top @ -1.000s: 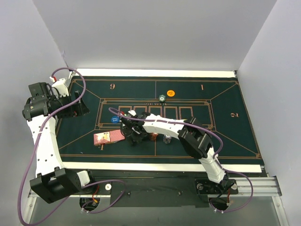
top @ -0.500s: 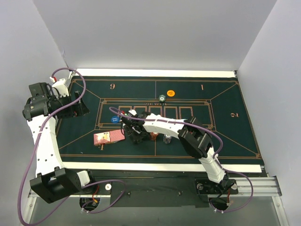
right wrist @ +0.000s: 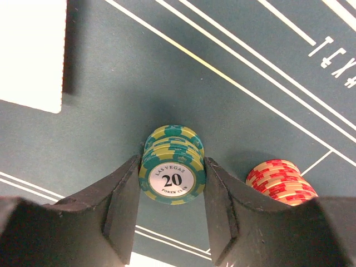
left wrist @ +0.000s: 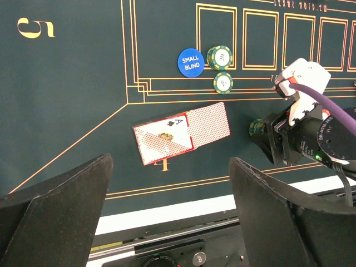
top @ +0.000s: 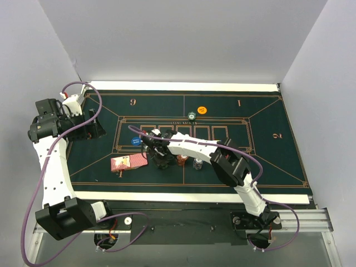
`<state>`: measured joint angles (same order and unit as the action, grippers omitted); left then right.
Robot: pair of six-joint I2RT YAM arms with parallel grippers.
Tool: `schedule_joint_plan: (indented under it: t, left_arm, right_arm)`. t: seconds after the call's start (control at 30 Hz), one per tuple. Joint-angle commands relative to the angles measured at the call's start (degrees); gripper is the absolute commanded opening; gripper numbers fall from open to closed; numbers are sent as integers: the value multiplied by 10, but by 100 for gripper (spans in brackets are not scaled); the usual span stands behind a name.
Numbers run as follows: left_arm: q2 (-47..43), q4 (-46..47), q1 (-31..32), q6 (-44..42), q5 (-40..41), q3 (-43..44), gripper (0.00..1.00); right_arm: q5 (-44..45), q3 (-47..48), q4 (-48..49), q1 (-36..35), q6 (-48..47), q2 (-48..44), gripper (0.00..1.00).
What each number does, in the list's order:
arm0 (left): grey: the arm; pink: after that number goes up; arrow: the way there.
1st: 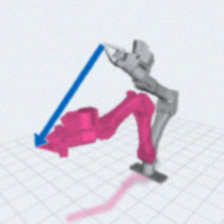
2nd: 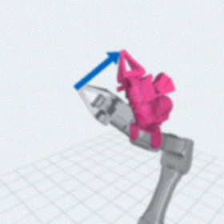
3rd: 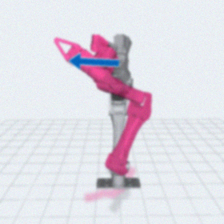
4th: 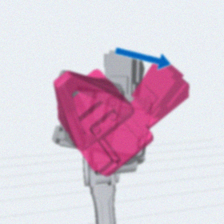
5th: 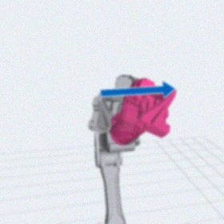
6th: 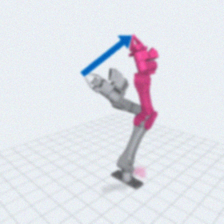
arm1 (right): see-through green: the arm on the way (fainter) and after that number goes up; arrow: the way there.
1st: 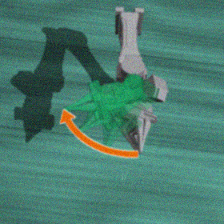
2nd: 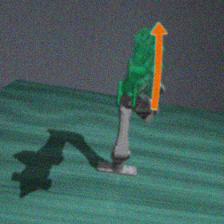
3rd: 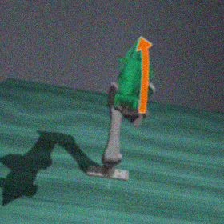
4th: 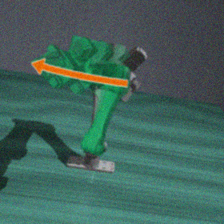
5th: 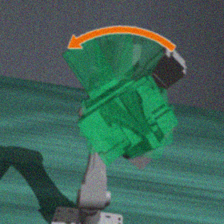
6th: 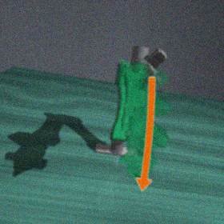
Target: Distribute texas hold em gaming equipment
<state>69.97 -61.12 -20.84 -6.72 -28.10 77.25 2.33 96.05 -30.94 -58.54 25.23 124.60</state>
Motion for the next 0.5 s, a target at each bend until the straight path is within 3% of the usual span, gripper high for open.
schedule_joint_plan:
  t: [0.0, 0.27, 0.47]
  left_arm:
    - [-10, 16, -6, -9, 1, 4, 97]
    - [-12, 13, -6, -11, 1, 11, 97]
    - [-5, 8, -13, -17, -4, 18, 97]
  right_arm:
    - [9, 48, -45, 1, -8, -8, 20]
    - [34, 87, -56, 60, -7, -59, 19]
    - [65, 16, -40, 167, 9, -135, 19]
